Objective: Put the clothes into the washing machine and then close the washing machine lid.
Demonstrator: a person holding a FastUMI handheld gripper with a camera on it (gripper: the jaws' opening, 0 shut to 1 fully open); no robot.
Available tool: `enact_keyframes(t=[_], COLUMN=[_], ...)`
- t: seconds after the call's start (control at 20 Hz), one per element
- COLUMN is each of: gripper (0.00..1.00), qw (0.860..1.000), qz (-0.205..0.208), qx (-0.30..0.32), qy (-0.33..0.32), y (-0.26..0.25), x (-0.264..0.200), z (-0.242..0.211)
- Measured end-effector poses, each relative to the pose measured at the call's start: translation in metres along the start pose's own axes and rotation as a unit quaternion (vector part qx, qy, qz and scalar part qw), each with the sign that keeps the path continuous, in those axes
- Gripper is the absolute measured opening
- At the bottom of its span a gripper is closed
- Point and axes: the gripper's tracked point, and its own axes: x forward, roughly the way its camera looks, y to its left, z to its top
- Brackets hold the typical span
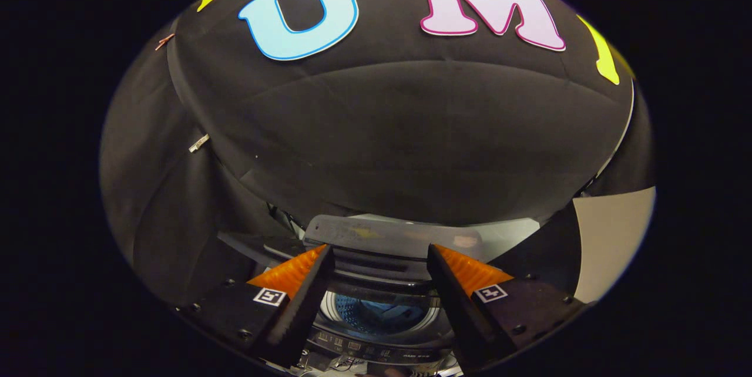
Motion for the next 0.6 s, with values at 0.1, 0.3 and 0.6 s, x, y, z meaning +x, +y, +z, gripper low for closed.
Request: enact_keyframes(t=[0.1, 0.3, 0.6], gripper=[1.0, 1.0, 1.0], qw=[1.0, 0.999, 0.997], qz=[-0.001, -0.003, 0.0], qx=[0.01, 0.003, 0.01], qy=[0.012, 0.032, 0.081], y=[0.001, 0.002, 0.003], x=[-0.003, -0.008, -0.01], z=[-0.006, -0.02, -0.046])
